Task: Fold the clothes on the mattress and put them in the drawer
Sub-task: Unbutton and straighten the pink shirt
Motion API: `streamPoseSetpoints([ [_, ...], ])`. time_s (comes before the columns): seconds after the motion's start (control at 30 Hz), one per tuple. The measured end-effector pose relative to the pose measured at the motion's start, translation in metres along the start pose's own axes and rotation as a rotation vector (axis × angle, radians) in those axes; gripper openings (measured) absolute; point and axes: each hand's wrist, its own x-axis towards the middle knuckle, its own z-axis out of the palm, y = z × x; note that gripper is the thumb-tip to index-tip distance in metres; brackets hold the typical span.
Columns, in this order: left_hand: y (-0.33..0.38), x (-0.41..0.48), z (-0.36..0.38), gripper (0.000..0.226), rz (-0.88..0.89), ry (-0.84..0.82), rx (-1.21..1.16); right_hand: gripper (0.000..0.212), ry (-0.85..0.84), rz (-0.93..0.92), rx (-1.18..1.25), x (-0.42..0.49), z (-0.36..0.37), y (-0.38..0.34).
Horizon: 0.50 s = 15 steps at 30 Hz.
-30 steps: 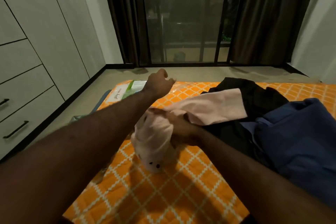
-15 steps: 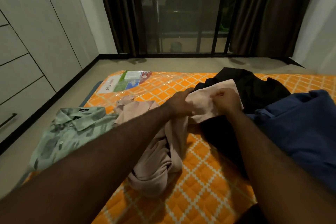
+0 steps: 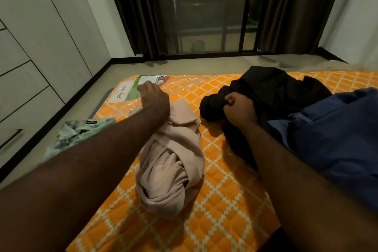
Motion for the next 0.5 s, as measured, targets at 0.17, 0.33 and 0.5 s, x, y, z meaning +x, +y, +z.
streamPoseSetpoints([
  [0.17,0.028,-0.006,-0.019,0.055,0.385,0.106,-0.389,0.08,-0.166,-0.226,-0.542,-0.017,0.029,0.001],
  [0.33,0.095,0.001,-0.024,0.054,0.421,-0.065,-1.047,0.095,-0.263,-0.2,-0.799,-0.015,0.041,0.019],
  [0.5,0.151,0.023,0.005,0.083,0.166,-0.367,-1.285,0.077,-0.523,0.093,-0.916,0.002,0.033,0.034],
])
